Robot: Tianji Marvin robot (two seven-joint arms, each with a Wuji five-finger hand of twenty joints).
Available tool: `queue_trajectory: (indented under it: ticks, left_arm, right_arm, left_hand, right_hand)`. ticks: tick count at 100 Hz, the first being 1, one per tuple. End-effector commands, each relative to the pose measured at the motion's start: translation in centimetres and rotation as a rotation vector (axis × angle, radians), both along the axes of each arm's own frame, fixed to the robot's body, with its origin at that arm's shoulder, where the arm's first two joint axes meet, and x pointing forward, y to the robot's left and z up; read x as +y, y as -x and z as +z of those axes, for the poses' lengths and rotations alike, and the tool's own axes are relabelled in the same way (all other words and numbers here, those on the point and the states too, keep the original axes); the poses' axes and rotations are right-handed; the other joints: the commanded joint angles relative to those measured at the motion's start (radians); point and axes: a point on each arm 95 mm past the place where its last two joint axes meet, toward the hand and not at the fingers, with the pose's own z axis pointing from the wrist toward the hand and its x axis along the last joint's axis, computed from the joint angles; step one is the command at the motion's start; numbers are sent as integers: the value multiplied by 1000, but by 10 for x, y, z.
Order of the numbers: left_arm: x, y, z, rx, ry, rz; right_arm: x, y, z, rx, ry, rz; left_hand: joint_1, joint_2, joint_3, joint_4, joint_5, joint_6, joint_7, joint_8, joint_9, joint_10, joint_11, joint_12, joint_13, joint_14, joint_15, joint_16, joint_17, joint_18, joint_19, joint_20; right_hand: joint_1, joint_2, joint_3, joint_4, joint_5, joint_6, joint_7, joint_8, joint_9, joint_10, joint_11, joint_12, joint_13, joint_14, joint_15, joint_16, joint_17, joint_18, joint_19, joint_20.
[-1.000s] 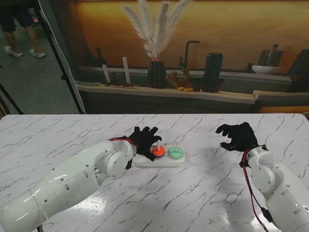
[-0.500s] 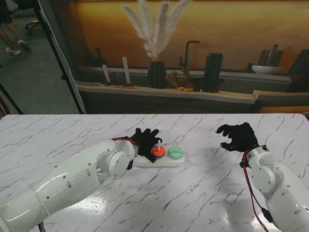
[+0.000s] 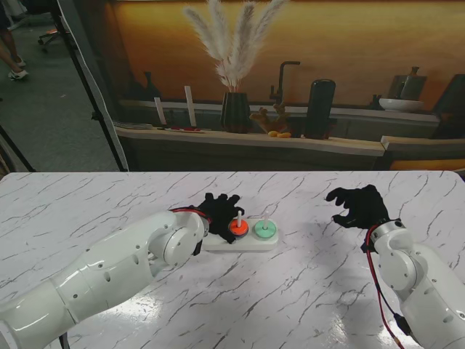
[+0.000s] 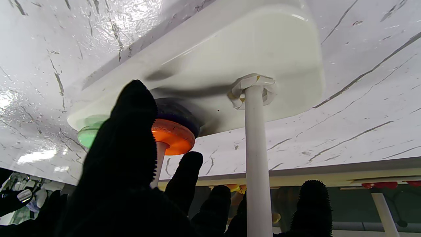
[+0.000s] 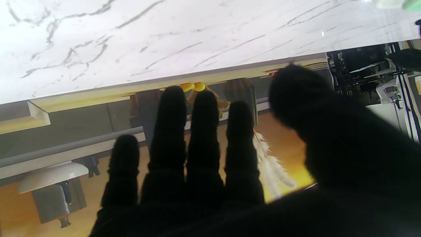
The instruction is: Move the three rings of the Hanoi Tower from the left rod to the right rod
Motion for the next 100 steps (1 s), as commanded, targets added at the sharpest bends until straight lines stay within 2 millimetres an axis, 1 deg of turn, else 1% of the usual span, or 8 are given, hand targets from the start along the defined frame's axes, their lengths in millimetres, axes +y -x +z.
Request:
queue_trajectory:
  ticks: [1, 3, 7, 11, 22, 50, 52, 100]
  left_arm:
    - [-6, 4, -3, 9, 7, -20]
    - [-7, 4, -3, 6, 8, -20]
    - [-7, 4, -3, 4, 10, -18]
    - [-7, 4, -3, 3, 12, -16]
    - [-7, 4, -3, -1, 16, -11]
    - [-7, 5, -4, -4, 26, -4]
    - [-7, 5, -4, -6, 29, -2]
    - [-9, 7, -5, -1, 95, 27]
  right_arm:
    - [4, 3, -4, 8, -5, 5]
    - [4, 3, -4, 9, -5, 5]
    - [4, 3, -4, 10, -5, 5]
    - [4, 3, -4, 9, -4, 6]
    - [4, 3, -5, 10, -7, 4]
    - [4, 2, -5, 11, -5, 6]
    - [4, 2, -5, 11, -5, 5]
    - [3, 3, -6, 18, -6, 1]
  left_hand:
    - [52, 39, -23, -20, 28, -33, 14, 22, 11, -7, 2, 18, 26, 14, 11, 17, -4, 18, 39, -7]
    - [56, 45, -23, -19, 30, -36, 15, 23, 13, -7, 3, 19, 29, 14, 12, 18, -3, 18, 40, -7]
    - [92, 67, -67, -22, 34, -46, 16, 25, 15, -9, 2, 19, 31, 14, 12, 19, -5, 17, 52, -12]
    - [101, 80, -68, -20, 53, -54, 25, 28, 18, -11, 3, 20, 32, 13, 13, 20, -4, 16, 53, -13]
    - [128, 103, -69, -17, 62, -69, 31, 29, 23, -13, 4, 20, 38, 12, 16, 21, -2, 17, 58, -14]
    - [180, 169, -97, -27, 92, -105, 59, 36, 38, -19, 7, 23, 52, 8, 22, 26, -1, 14, 69, -17]
    - [202, 183, -134, -33, 90, -106, 68, 36, 41, -20, 6, 23, 53, 7, 22, 28, -3, 14, 76, -19]
    - [219, 212, -147, -31, 117, -126, 109, 49, 61, -24, 11, 27, 62, 5, 27, 33, -3, 13, 82, -22]
  right_hand:
    - [3, 11, 8, 47, 2, -5, 13, 10, 8, -16, 13, 6, 11, -13, 19, 9, -9, 308, 16, 15]
    - [4, 11, 8, 47, 2, -4, 12, 10, 8, -16, 13, 7, 10, -13, 18, 9, -9, 308, 16, 15]
    - [4, 11, 8, 47, 2, -5, 12, 10, 9, -17, 14, 7, 10, -13, 19, 9, -9, 308, 16, 15]
    - [3, 12, 8, 47, 2, -4, 12, 10, 9, -17, 14, 7, 11, -13, 19, 9, -8, 308, 16, 15]
    - [4, 14, 8, 47, 1, -4, 12, 10, 7, -17, 13, 6, 9, -12, 18, 9, -10, 308, 15, 15]
    - [3, 13, 7, 47, 0, -4, 12, 10, 7, -17, 13, 6, 9, -13, 18, 9, -8, 308, 16, 15]
    - [3, 14, 7, 47, 0, -4, 12, 10, 7, -16, 12, 6, 10, -13, 18, 9, -8, 308, 16, 15]
    - [3, 15, 6, 47, -2, -3, 11, 9, 7, -16, 13, 6, 9, -12, 18, 9, -9, 307, 16, 15]
